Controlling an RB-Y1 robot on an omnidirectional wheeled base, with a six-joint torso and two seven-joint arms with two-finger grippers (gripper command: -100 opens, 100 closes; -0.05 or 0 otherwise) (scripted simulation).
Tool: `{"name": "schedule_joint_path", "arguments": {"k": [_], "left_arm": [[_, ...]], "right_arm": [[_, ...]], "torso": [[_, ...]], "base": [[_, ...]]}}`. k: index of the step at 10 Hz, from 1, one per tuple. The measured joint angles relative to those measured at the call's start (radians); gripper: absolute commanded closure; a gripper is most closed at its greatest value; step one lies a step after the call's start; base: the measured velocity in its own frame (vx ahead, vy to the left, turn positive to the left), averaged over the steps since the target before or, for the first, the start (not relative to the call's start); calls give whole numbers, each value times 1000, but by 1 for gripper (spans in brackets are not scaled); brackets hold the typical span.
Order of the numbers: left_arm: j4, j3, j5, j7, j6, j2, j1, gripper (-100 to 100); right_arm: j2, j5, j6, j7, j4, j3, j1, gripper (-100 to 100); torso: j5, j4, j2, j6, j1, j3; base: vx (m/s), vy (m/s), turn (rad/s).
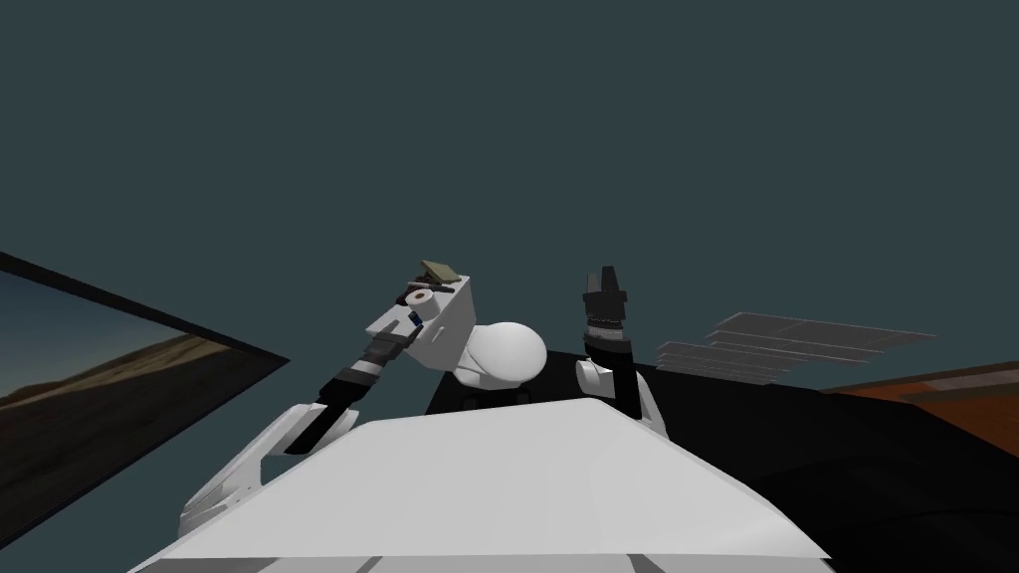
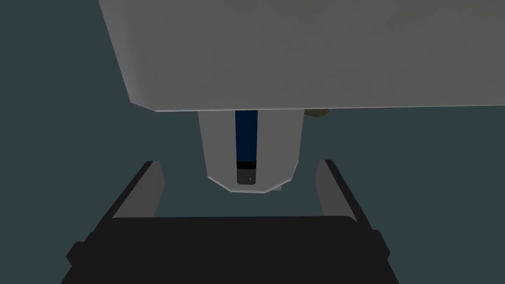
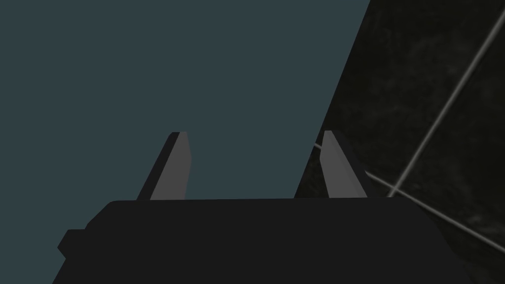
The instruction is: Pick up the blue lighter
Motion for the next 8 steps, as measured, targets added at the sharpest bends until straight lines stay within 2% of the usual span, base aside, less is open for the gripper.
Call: {"name": "schedule_joint_path", "arguments": {"k": [1, 3, 5, 7, 8], "left_arm": [[28, -23, 7, -7, -7, -4, -30, -100], [93, -38, 14, -15, -17, -4, -92, -100], [150, -77, 26, -29, -28, -12, -154, -100], [209, -82, 27, -34, -32, -16, -206, -100], [227, -102, 36, -38, -38, -15, -226, -100]], "right_arm": [[0, 0, 0, 0, 0, 0, 0, 0], [0, 0, 0, 0, 0, 0, 0, 0], [0, 0, 0, 0, 0, 0, 0, 0], [0, 0, 0, 0, 0, 0, 0, 0], [0, 0, 0, 0, 0, 0, 0, 0]], "torso": [[0, 0, 2, 0, 0, 1], [0, 1, 2, 0, 0, 1], [0, 1, 3, 0, 0, 2], [0, 0, 1, 0, 0, 0], [0, 0, 2, -1, 0, 1]], "base": [[-66, -12, 114], [-43, -6, 82], [-41, -3, 46], [-25, 2, 101], [-58, -3, 111]]}}
